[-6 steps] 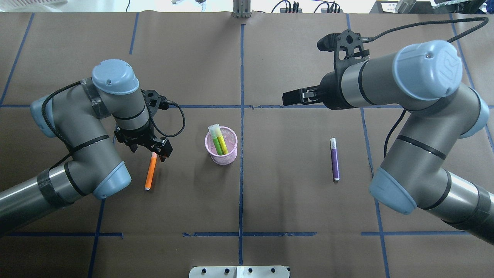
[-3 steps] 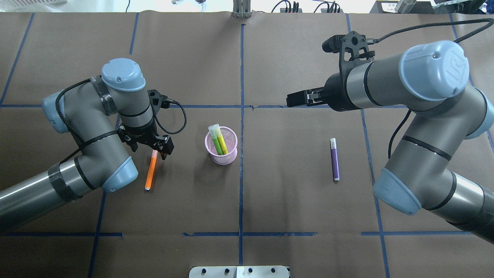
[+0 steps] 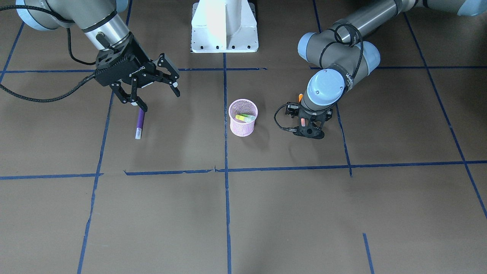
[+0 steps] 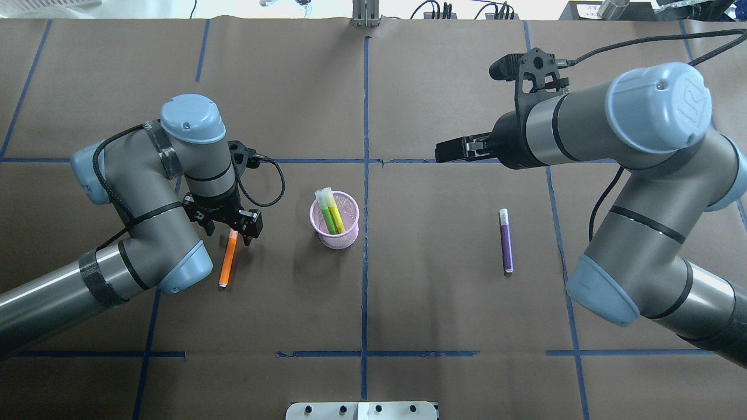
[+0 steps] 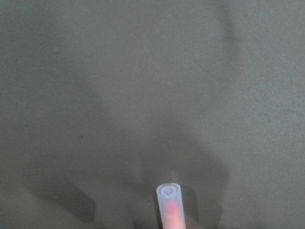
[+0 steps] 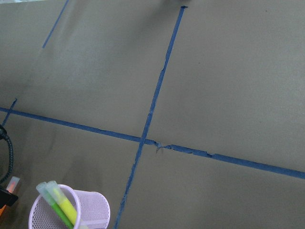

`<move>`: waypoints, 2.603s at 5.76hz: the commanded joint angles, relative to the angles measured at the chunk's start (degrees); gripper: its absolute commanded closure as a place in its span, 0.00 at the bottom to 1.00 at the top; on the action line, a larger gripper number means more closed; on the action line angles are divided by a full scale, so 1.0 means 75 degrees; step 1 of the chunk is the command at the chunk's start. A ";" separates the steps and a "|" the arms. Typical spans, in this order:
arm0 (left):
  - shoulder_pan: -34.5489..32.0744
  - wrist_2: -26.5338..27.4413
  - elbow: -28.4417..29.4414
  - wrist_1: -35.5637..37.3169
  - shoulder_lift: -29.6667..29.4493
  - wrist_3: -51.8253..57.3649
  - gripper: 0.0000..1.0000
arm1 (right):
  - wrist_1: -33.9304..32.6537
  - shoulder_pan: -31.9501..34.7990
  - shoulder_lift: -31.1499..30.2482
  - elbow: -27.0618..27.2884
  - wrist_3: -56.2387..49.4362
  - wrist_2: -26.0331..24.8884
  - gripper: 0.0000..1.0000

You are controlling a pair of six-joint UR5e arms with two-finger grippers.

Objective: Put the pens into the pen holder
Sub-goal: 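Lower the left gripper onto the orange marker and grasp it, then lift the orange marker and carry it over the pink cup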

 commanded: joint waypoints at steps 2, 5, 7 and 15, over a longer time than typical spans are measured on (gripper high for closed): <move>0.0033 -0.0009 -0.0004 -0.0036 0.0041 0.0051 0.41 | 0.0000 0.0011 -0.0157 0.0121 0.0009 0.0009 0.01; 0.0092 -0.0020 -0.0004 -0.0048 0.0076 0.0051 0.61 | 0.0000 0.0011 -0.0146 0.0168 0.0020 -0.0003 0.01; 0.0080 0.0038 -0.0225 0.0045 0.0111 -0.0007 0.99 | 0.0000 -0.0001 -0.0158 0.0180 0.0032 -0.0026 0.01; -0.0145 0.3272 -0.2312 -0.2881 -0.0439 -0.3075 1.00 | 0.0000 0.0257 -0.0298 0.0333 0.0032 -0.0073 0.01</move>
